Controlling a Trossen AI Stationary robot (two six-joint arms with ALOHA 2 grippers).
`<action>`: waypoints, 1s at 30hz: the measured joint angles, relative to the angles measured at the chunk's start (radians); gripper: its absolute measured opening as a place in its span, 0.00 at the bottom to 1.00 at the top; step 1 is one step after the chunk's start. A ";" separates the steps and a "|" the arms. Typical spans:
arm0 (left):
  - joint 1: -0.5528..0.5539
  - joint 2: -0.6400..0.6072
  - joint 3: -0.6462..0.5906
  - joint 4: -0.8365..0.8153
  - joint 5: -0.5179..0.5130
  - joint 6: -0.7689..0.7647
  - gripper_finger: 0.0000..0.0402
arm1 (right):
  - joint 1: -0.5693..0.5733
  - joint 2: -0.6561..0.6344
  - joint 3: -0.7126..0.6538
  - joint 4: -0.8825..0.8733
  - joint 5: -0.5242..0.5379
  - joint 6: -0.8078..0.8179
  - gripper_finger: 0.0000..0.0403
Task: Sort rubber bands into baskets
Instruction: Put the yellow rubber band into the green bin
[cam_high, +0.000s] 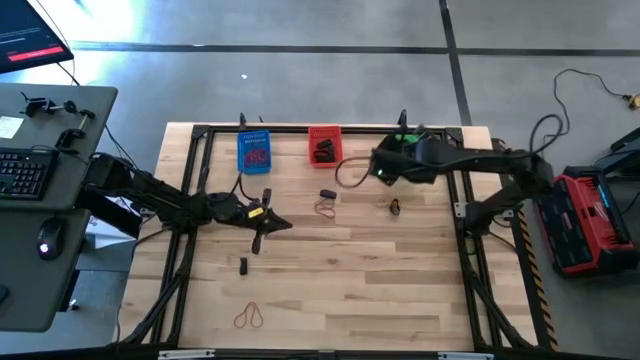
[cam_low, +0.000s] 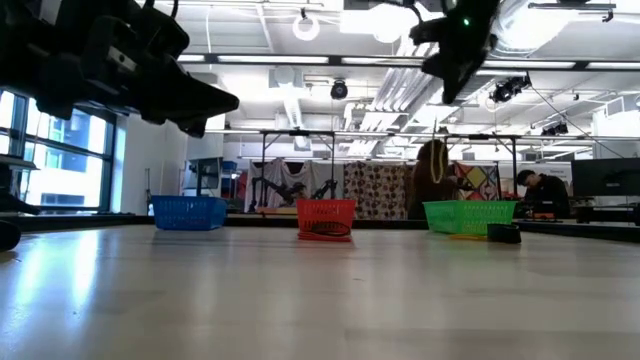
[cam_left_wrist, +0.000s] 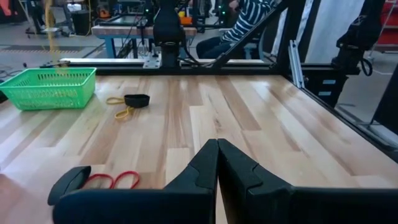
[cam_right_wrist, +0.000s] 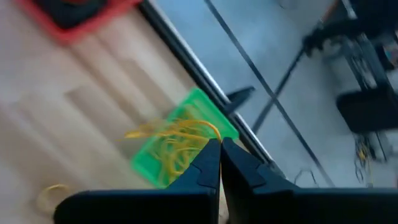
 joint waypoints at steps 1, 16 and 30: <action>0.000 0.000 0.000 0.000 -0.001 -0.006 0.00 | -0.025 -0.015 -0.020 0.007 0.002 -0.001 0.00; 0.000 0.000 0.000 -0.005 -0.001 -0.022 0.00 | -0.313 -0.078 -0.389 0.430 -0.099 -0.141 0.00; 0.000 0.000 0.000 -0.017 -0.001 -0.023 0.00 | -0.491 -0.055 -0.520 0.734 -0.313 -0.228 0.00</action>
